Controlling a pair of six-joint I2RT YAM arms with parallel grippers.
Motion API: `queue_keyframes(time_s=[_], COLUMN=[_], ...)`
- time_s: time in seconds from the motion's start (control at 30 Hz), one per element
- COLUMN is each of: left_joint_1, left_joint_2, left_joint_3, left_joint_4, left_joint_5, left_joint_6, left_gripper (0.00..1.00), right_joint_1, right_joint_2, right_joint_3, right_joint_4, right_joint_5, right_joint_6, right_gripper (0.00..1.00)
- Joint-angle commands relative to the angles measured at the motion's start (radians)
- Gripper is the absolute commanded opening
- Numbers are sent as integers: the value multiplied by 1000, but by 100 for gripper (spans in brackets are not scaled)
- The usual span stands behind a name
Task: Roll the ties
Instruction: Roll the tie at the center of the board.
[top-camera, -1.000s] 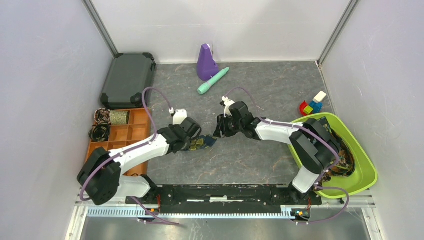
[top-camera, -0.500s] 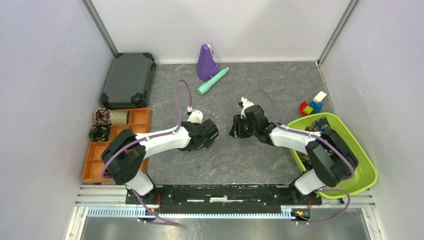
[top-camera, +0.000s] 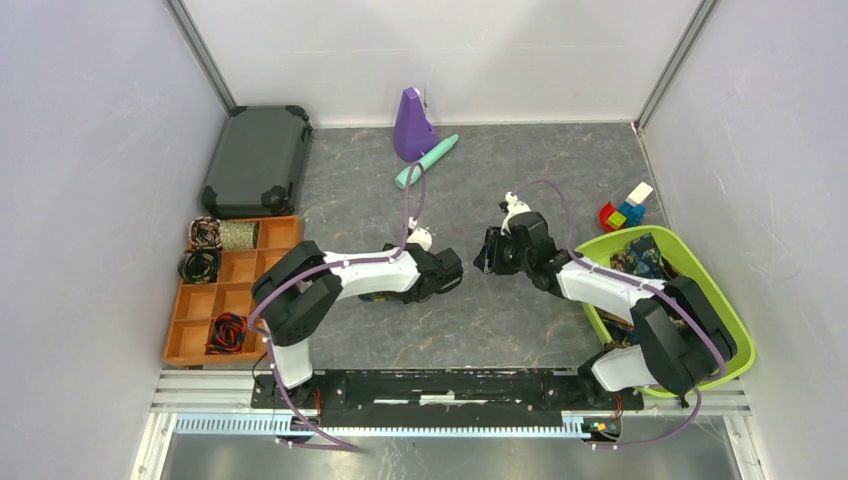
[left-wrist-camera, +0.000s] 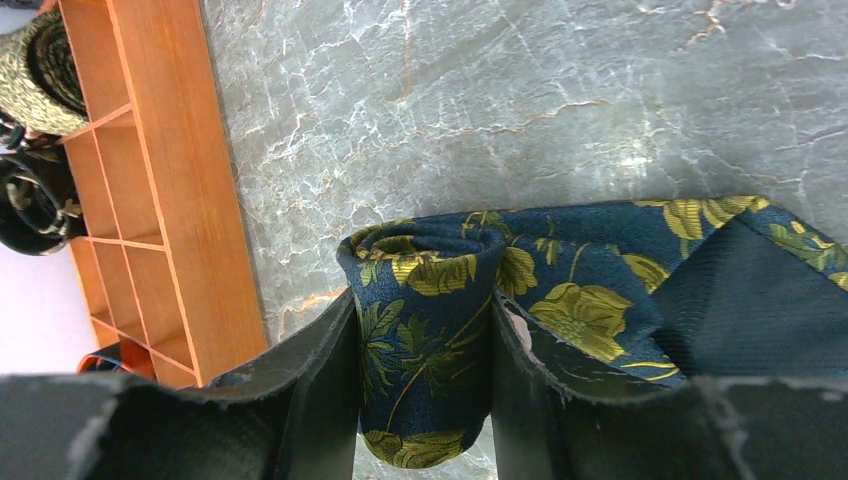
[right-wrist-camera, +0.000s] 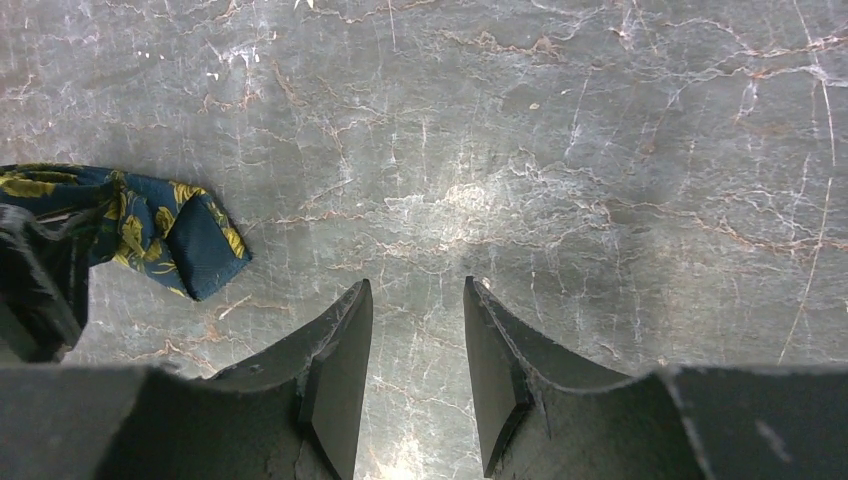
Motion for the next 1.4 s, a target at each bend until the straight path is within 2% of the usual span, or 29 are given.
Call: queue_keyframes(time_s=[0.0, 0.2, 0.53, 0.97, 1.37], left_joint_1=[-30, -66, -87, -99, -112], left_joint_2=[88, 166, 161, 129, 109], left_joint_3=[41, 97, 114, 184, 238], left_joint_4=[22, 22, 10, -79, -127], left_joint_5=[87, 132, 170, 137, 135], left_joint_6=[-25, -12, -8, -18, -10], left_gripper=[45, 48, 64, 68, 73], right_joint_1=[-9, -13, -15, -15, -7], right_joint_2=[-38, -56, -68, -27, 66], right_joint_3=[-14, -18, -22, -4, -64], right_joint_4=[15, 10, 3, 17, 136], right_joint_5=[11, 4, 0, -12, -140], right_joint_6=[7, 6, 6, 4, 38], right_gripper=[45, 46, 45, 45, 40])
